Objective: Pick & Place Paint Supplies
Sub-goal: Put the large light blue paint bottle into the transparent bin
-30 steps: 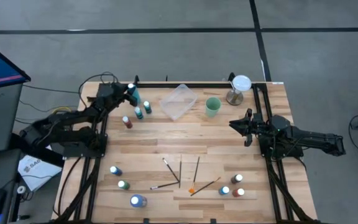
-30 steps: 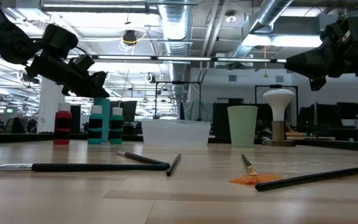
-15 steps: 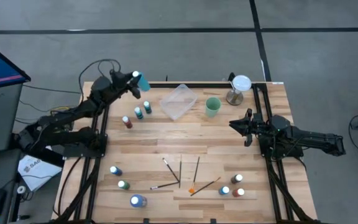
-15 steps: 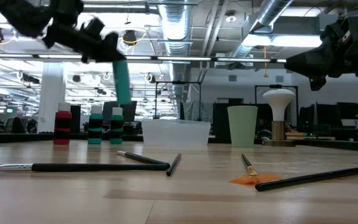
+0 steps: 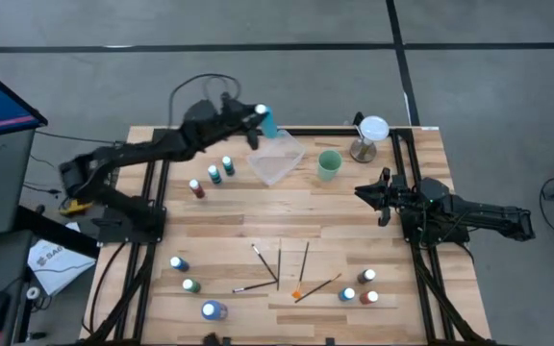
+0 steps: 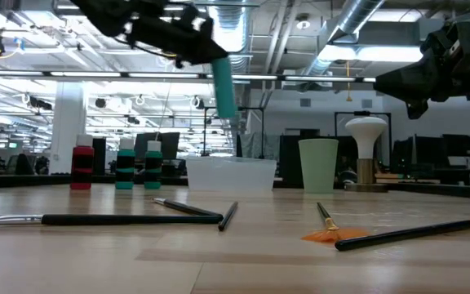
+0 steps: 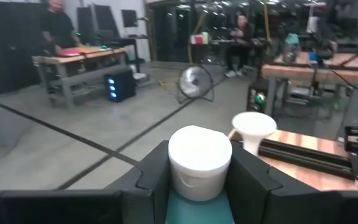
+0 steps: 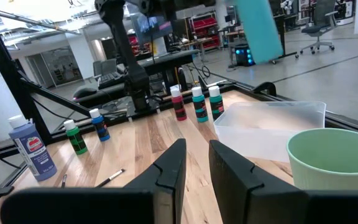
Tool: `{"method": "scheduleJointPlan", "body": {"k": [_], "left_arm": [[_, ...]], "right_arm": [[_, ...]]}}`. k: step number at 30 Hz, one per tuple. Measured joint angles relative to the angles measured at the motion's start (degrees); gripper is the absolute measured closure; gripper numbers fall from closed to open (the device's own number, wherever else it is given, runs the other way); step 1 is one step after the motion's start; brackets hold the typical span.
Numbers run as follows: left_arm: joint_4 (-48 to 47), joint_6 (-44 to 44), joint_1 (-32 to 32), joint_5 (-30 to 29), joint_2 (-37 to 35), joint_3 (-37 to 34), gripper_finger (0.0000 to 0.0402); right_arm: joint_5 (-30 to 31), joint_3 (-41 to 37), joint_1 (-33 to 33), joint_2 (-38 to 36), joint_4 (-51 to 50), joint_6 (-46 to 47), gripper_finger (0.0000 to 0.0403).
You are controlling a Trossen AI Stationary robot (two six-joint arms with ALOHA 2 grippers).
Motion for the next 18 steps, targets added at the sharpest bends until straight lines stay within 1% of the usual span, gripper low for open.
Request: {"method": "scheduleJointPlan", "body": {"k": [4, 8, 15, 18], "left_arm": [[4.8, 0.1, -0.9, 0.1, 7.9, 3.0, 0.0289], [11.0, -1.0, -0.6, -0.1, 12.9, 3.5, 0.0289], [11.5, -0.8, -0.4, 2.7, 18.0, 3.4, 0.0289], [11.4, 0.1, -0.5, 2.7, 20.2, 3.5, 0.0289]], "right_arm": [[0.0, 0.0, 0.0, 0.0, 0.0, 0.0, 0.0337], [0.0, 0.0, 0.0, 0.0, 0.0, 0.0, 0.0337], [0.0, 0.0, 0.0, 0.0, 0.0, 0.0, 0.0337], [0.0, 0.0, 0.0, 0.0, 0.0, 0.0, 0.0337]]}}
